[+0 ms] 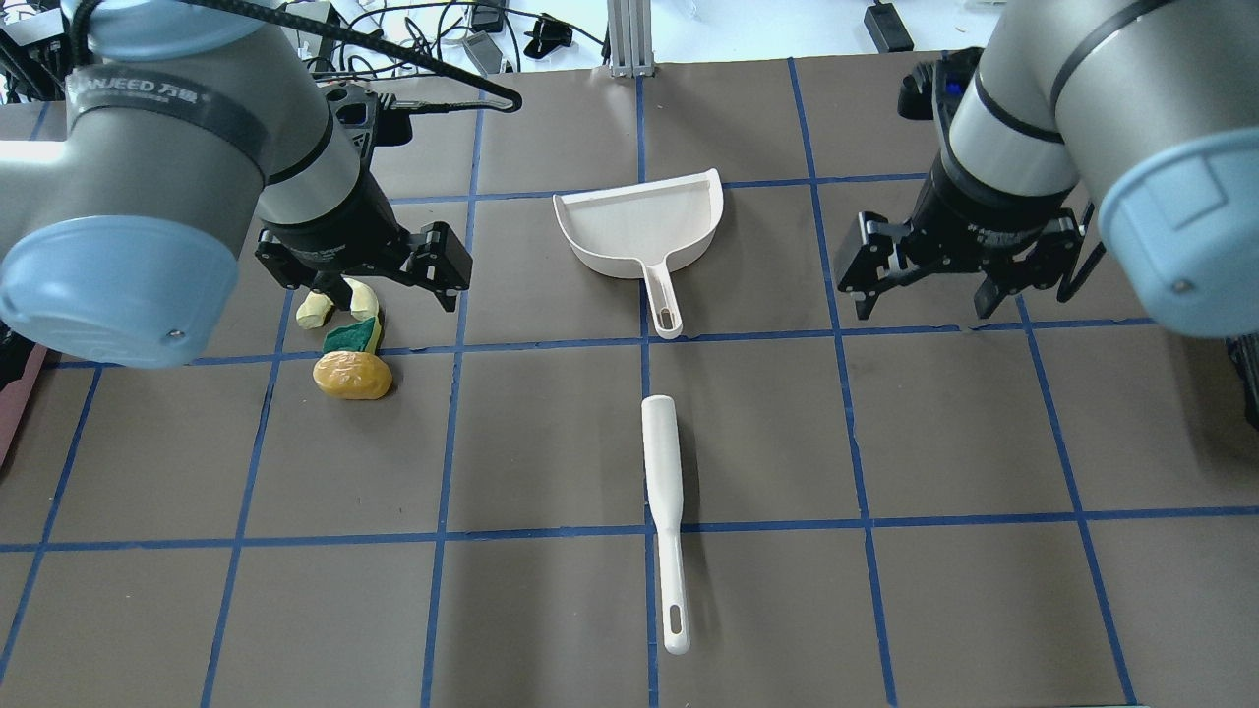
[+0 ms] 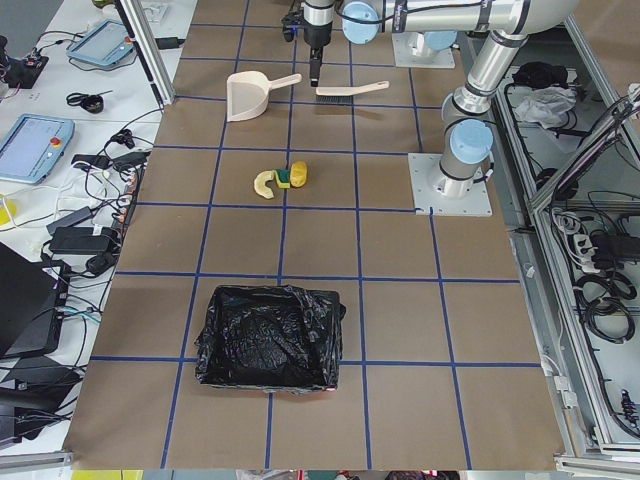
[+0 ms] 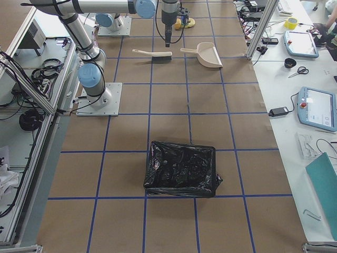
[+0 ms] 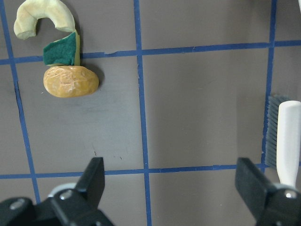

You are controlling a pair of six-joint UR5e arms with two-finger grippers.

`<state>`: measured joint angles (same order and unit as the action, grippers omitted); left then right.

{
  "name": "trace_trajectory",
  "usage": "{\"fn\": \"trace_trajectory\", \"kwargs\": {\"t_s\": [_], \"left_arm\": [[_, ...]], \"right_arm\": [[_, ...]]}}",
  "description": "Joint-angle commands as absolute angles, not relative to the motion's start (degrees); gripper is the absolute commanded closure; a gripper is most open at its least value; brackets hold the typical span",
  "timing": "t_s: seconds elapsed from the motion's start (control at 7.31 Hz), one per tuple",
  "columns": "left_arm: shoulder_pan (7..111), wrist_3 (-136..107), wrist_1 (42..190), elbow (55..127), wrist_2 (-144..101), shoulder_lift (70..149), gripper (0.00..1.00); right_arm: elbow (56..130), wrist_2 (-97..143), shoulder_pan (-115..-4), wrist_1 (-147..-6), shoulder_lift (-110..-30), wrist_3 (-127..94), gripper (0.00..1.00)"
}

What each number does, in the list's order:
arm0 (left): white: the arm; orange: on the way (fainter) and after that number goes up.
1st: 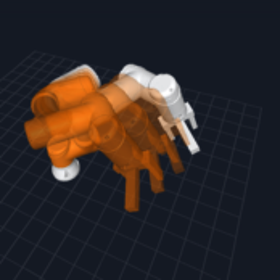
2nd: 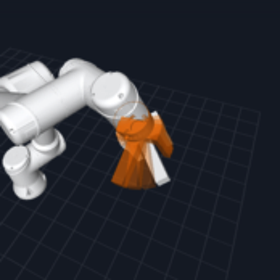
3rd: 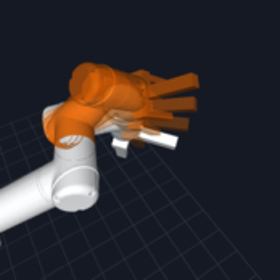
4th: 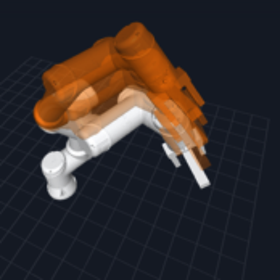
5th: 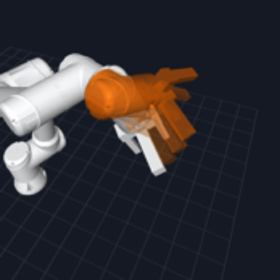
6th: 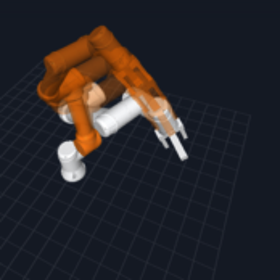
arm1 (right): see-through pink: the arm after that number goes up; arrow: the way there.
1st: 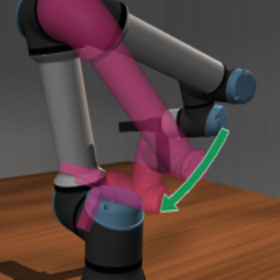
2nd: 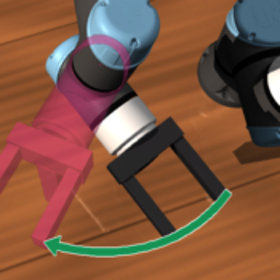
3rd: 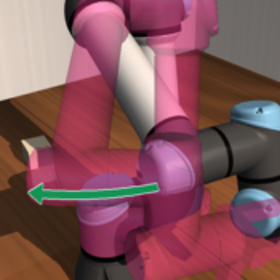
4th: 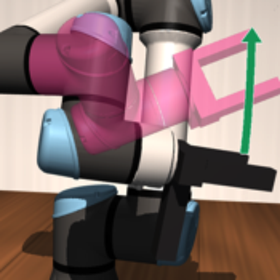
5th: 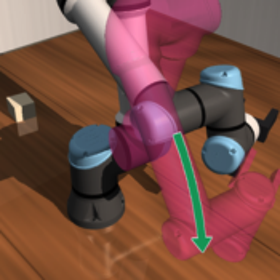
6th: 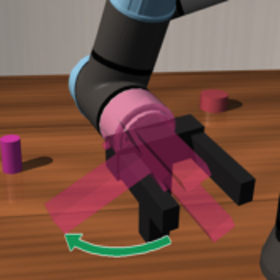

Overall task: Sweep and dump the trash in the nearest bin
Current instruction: 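Grasp the white dustpan handle with left gripper while right grasps brush handle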

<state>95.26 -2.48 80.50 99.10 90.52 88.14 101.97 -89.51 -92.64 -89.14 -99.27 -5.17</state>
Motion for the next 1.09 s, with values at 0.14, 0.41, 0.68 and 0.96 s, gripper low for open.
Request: {"fn": "trace_trajectory", "kwargs": {"t_s": [0.14, 0.41, 0.68, 0.96], "left_arm": [[95.3, -3.3, 80.4, 90.4, 90.4, 97.3, 0.00], [95.8, -5.9, 79.8, 86.0, 89.7, 103.2, 0.00], [98.9, -8.9, 74.3, 83.3, 89.6, 108.6, 0.00], [101.8, -15.1, 71.5, 79.1, 86.8, 115.3, 0.00]], "right_arm": [[119.4, -85.4, -99.5, -96.9, -106.2, -10.5, 0.01], [122.4, -85.4, -109.6, -105.3, -103.1, -21.0, 0.01], [122.1, -86.1, -118.1, -114.0, -96.1, -27.8, 0.00], [122.7, -85.3, -120.0, -114.8, -92.7, -29.3, 0.01]]}}
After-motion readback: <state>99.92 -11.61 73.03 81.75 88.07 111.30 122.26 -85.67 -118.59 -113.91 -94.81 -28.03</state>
